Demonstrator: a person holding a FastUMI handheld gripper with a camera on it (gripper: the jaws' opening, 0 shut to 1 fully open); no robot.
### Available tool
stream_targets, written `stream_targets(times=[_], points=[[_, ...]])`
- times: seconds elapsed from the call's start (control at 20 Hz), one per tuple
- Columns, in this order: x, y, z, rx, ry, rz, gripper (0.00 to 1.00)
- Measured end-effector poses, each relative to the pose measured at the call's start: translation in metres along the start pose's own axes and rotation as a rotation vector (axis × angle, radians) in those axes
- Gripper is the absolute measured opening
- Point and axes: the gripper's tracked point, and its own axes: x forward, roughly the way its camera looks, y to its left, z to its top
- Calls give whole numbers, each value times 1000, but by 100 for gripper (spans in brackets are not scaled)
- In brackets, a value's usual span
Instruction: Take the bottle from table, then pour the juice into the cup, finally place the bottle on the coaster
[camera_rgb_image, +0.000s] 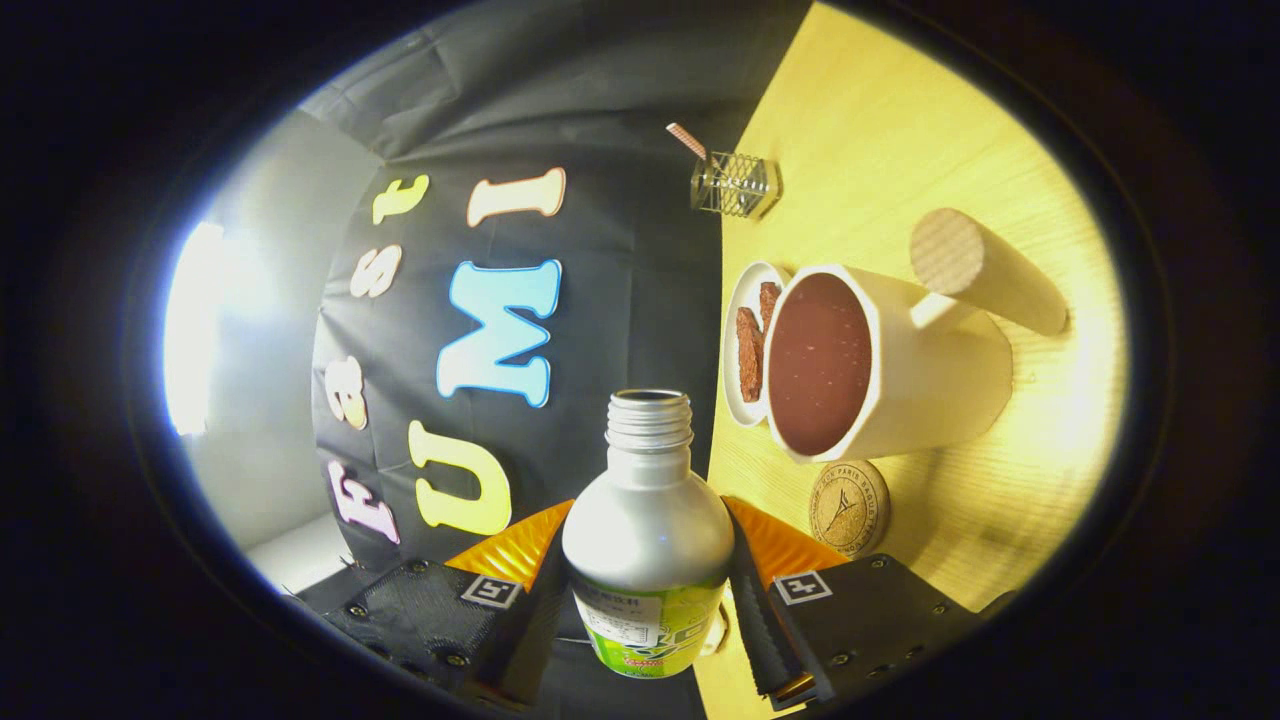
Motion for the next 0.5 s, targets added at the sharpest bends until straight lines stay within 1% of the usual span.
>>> stream_targets(times=[0.15, 0.35, 0.5], points=[[0, 2, -2, -132, 10, -19, 76], [5, 13, 3, -395, 22, -36, 76], [7, 29, 2, -578, 26, -21, 76]])
